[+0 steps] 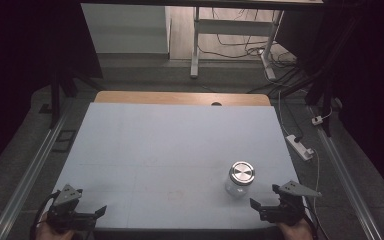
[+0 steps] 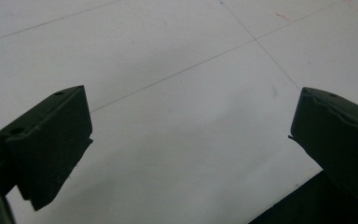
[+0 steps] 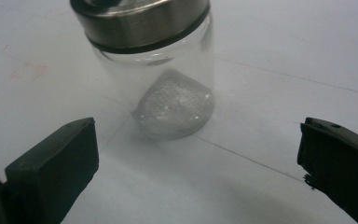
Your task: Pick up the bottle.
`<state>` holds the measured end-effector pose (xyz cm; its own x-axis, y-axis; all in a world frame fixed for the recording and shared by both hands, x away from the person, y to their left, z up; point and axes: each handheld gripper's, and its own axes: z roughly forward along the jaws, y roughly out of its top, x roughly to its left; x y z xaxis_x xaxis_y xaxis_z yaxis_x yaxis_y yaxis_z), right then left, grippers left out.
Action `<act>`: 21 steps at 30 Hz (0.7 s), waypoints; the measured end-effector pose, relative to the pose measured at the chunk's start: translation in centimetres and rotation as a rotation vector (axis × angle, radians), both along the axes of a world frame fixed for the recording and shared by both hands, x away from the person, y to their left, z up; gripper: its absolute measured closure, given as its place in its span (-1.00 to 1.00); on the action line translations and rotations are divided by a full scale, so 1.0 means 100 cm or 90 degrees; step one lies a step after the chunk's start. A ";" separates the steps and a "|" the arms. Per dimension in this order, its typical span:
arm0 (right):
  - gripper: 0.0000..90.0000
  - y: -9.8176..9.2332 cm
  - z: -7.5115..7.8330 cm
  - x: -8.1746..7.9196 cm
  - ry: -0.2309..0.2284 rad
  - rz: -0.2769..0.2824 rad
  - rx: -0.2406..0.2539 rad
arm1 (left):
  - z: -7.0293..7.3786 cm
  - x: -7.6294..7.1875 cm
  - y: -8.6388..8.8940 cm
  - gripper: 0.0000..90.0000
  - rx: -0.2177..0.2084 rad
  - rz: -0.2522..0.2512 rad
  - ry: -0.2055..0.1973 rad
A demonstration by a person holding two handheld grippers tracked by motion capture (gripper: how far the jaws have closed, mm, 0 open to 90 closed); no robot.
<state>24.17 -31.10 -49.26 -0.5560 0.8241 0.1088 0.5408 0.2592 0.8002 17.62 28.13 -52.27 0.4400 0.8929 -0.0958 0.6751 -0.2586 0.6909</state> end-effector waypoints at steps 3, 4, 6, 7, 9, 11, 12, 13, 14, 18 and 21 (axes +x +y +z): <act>-1.00 0.001 0.000 0.000 0.001 0.011 -0.002 | 0.000 -0.001 0.001 -1.00 -0.006 -0.001 0.000; -1.00 0.002 0.000 0.001 0.002 0.012 -0.004 | 0.000 -0.001 0.002 -1.00 -0.009 -0.002 -0.001; -1.00 0.002 0.000 0.001 0.007 0.017 -0.007 | 0.000 -0.001 0.002 -1.00 -0.010 -0.003 -0.001; -1.00 0.002 0.000 0.001 0.007 0.017 -0.007 | 0.000 -0.001 0.002 -1.00 -0.010 -0.003 -0.001; -1.00 0.003 -0.001 0.001 0.007 0.019 -0.010 | 0.000 -0.001 0.001 -1.00 -0.010 -0.004 0.000; -1.00 0.002 0.000 0.001 0.009 0.019 -0.008 | 0.000 -0.001 0.001 -1.00 -0.009 -0.004 0.000; -1.00 0.002 0.000 0.001 0.009 0.019 -0.008 | 0.000 -0.001 0.001 -1.00 -0.010 -0.006 0.000; -1.00 0.002 0.000 0.001 0.010 0.020 -0.005 | 0.000 -0.001 0.001 -1.00 -0.010 -0.006 0.000; -1.00 0.002 0.000 0.001 0.010 0.021 -0.005 | 0.000 -0.001 0.001 -1.00 -0.010 -0.007 0.000; -1.00 0.004 0.000 0.001 0.010 0.032 -0.011 | 0.000 -0.001 0.002 -1.00 -0.013 -0.011 0.000; -1.00 0.005 0.000 0.001 0.010 0.039 -0.016 | 0.000 -0.001 0.002 -1.00 -0.015 -0.014 -0.001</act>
<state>24.29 -30.57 -49.28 -0.6038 0.7911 0.0975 0.5356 0.3121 0.7847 17.51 28.33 -52.30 0.4592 0.8807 -0.1164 0.6685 -0.2563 0.6982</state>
